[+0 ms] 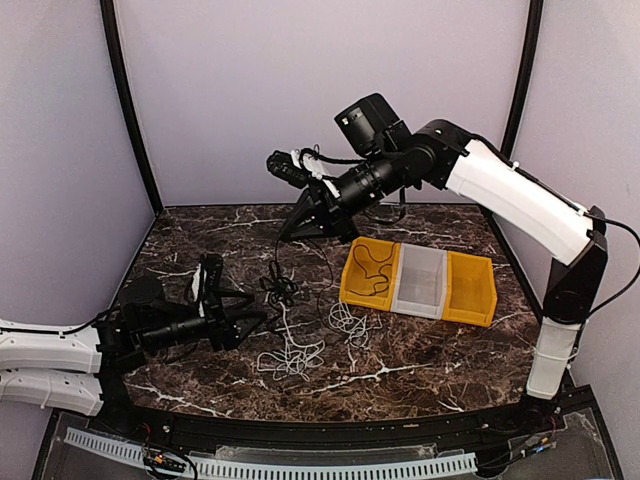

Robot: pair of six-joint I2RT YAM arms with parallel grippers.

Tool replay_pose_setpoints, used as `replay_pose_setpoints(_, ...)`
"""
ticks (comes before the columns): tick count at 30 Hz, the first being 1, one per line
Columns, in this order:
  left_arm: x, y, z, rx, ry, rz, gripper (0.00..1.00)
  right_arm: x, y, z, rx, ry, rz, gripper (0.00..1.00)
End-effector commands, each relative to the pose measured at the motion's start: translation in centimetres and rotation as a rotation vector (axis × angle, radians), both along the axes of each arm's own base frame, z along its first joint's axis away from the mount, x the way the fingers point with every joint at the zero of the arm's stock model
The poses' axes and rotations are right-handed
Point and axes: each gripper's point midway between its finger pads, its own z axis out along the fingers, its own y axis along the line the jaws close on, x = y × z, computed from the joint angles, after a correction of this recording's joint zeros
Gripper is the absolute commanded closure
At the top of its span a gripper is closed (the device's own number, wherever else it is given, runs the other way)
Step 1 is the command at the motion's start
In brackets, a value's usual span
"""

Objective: Untangle the cables

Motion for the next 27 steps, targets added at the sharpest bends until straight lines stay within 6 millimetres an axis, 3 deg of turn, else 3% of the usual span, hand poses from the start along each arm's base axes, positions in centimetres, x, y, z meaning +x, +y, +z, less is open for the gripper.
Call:
replay_pose_setpoints(1, -1.7, -2.4, 4.9, -0.123, -0.108, -0.165, 0.35, -0.3, 0.3, 0.6, 0.018, -0.018, 0.011, 1.0)
replay_pose_setpoints(5, -0.3, -3.4, 5.5, -0.144, -0.091, -0.14, 0.36, -0.2, 0.3, 0.6, 0.017, -0.019, 0.008, 1.0)
replay_pose_setpoints(7, 1.0, -3.8, 4.7, -0.108, -0.063, -0.09, 0.41, -0.3, 0.2, 0.5, 0.015, -0.018, 0.008, 1.0)
replay_pose_setpoints(12, 1.9, -3.9, 4.7, -0.099, -0.083, -0.055, 0.67, -0.4, 0.1, 0.8, 0.02, -0.022, 0.008, 1.0)
replay_pose_setpoints(15, 2.1, -3.9, 4.8, -0.103, -0.088, -0.048, 0.94, -0.4, 0.1, 0.9, 0.022, -0.026, 0.006, 1.0)
replay_pose_setpoints(17, 2.6, -3.3, 4.2, -0.099, -0.072, 0.0, 1.0, -0.2, -0.1, 1.5, 0.029, -0.046, 0.0, 1.0)
replay_pose_setpoints(20, 3.6, -1.7, 1.8, -0.063, -0.028, 0.103, 1.0, 1.3, -1.3, 4.3, 0.081, -0.105, -0.048, 1.0)
replay_pose_setpoints(23, 3.6, 0.1, -3.1, -0.006, 0.077, 0.172, 1.0, 3.2, -3.7, 7.8, 0.158, -0.135, -0.104, 1.0)
replay_pose_setpoints(27, 3.3, 2.7, -8.8, 0.069, 0.228, 0.281, 1.0, 5.0, -6.8, 10.5, 0.21, -0.154, -0.159, 1.0)
